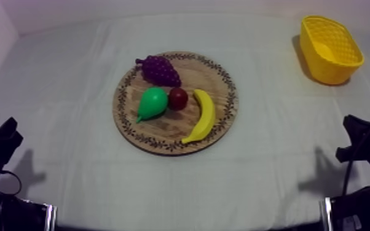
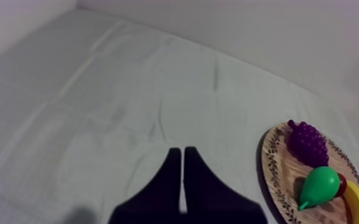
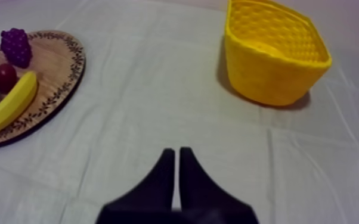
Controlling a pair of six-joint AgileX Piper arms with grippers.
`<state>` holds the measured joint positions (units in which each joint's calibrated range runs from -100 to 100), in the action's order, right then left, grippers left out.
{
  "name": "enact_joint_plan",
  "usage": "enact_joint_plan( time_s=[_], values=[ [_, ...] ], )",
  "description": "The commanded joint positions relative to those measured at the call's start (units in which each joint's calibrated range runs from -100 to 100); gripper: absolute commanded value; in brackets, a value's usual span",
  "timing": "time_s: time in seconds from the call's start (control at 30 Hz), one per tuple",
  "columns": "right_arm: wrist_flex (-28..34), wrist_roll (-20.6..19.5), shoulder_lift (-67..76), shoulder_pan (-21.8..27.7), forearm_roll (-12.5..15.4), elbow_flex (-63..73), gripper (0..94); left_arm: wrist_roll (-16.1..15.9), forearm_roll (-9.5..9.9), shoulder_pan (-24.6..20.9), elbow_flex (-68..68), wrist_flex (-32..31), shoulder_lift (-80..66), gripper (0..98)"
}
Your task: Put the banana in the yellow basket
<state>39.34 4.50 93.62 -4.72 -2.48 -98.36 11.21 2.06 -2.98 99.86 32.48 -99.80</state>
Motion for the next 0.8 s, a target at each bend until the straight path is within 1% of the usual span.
enact_joint_plan(
  time_s=[0.0, 0.1, 0.2, 0.47, 0.57, 0.67, 0.77],
  values=[
    [-1.75, -3.82, -4.21, -2.47, -2.26, 2.94, 0.5, 0.01, 0.01, -0.03, 0.03, 0.02, -0.03, 0.1],
    [-2.50, -7.24, -11.37, -5.03, -4.10, 9.89, 0.5, 0.01, 0.01, -0.03, 0.03, 0.02, -0.03, 0.1],
    [-1.78, -10.68, -18.94, -7.81, -5.58, 19.09, 0.5, 0.00, 0.01, -0.03, 0.03, 0.02, -0.03, 0.1],
    [6.74, -20.26, -36.66, -16.44, -10.54, 43.62, 0.7, 0.00, 0.01, -0.03, 0.03, 0.02, -0.03, 0.1],
    [11.30, -22.46, -41.96, -19.96, -11.48, 50.92, 1.3, 0.00, 0.01, -0.03, 0.03, 0.02, -0.03, 0.1],
    [15.46, -23.89, -47.08, -22.87, -11.75, 57.49, 1.9, 0.00, 0.01, -0.03, 0.03, 0.02, -0.03, 0.1],
    [17.66, -25.26, -51.93, -25.32, -11.86, 62.20, 2.2, 0.00, 0.01, -0.03, 0.03, 0.02, -0.03, 0.1]
  ],
)
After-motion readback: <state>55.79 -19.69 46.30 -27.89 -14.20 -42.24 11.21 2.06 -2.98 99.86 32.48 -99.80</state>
